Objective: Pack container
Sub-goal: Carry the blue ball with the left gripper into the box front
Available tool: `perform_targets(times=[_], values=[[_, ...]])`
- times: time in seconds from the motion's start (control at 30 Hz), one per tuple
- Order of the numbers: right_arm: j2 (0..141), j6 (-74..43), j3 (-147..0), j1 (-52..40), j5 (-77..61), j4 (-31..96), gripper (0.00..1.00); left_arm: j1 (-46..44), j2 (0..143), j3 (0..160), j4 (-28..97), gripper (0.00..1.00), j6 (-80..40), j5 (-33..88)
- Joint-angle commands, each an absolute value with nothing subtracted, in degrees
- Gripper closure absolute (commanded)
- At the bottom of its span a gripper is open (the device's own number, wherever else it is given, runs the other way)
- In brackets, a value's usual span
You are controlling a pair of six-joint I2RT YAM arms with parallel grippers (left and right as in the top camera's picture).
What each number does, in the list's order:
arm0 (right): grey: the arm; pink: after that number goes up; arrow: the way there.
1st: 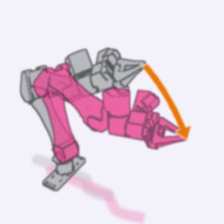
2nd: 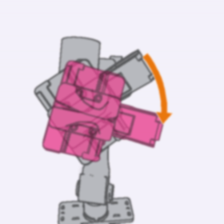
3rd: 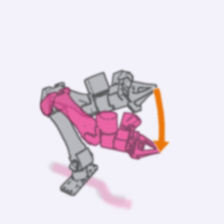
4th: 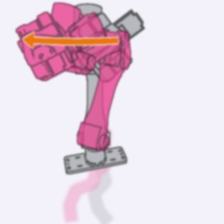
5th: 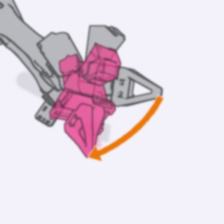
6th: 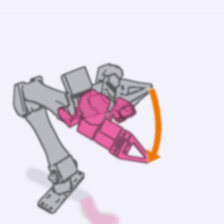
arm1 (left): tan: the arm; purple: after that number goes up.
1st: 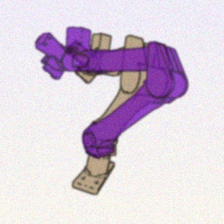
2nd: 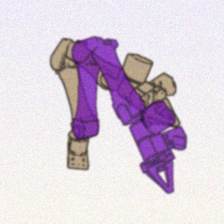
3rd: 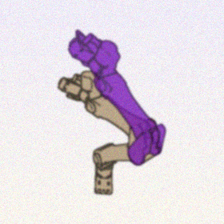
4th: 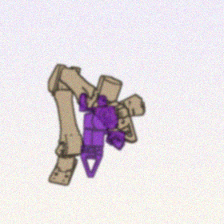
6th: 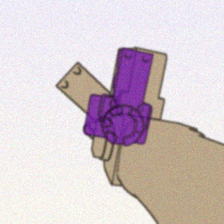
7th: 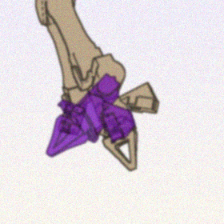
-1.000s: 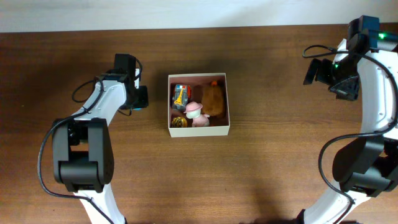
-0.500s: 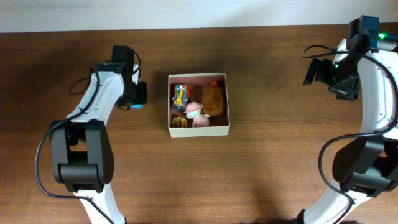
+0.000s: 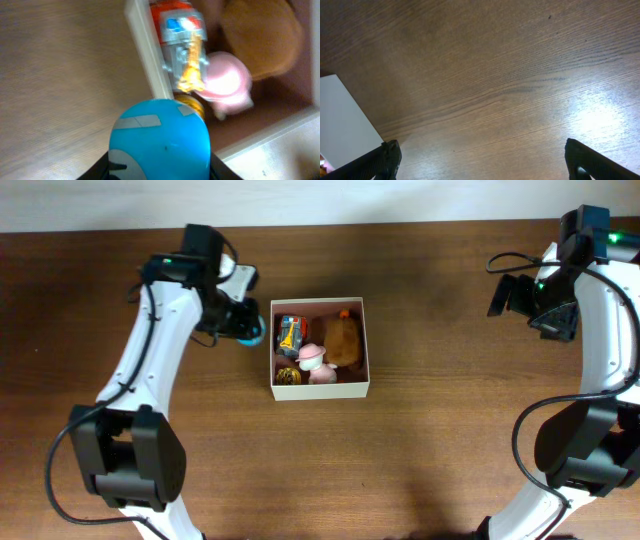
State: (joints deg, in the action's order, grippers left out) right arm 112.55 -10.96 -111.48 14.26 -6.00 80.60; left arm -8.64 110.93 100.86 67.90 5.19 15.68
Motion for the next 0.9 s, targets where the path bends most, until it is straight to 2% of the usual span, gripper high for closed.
perform_targets(times=[0.0,0.33,0.6,0.7,0.87], values=[[111.9,-11.4,-111.4,14.3,-5.5,80.6,0.02,-12.2,109.3,101.7,70.8,0.62,10.6,18.3],[111.9,-11.4,-111.4,14.3,-5.5,80.6,0.01,-20.7,109.4,101.5,75.8,0.61,13.0,10.0],[111.9,-11.4,-111.4,14.3,-5.5,80.6,0.02,-21.8,109.4,101.3,75.8,0.61,12.9,10.0],[111.9,-11.4,-111.4,14.3,-5.5,80.6,0.01,-21.8,109.4,101.3,75.5,0.42,12.9,10.0],[111.9,-11.4,-111.4,14.3,-5.5,80.6,0.01,-21.8,109.4,101.3,74.6,0.2,12.9,10.0]])
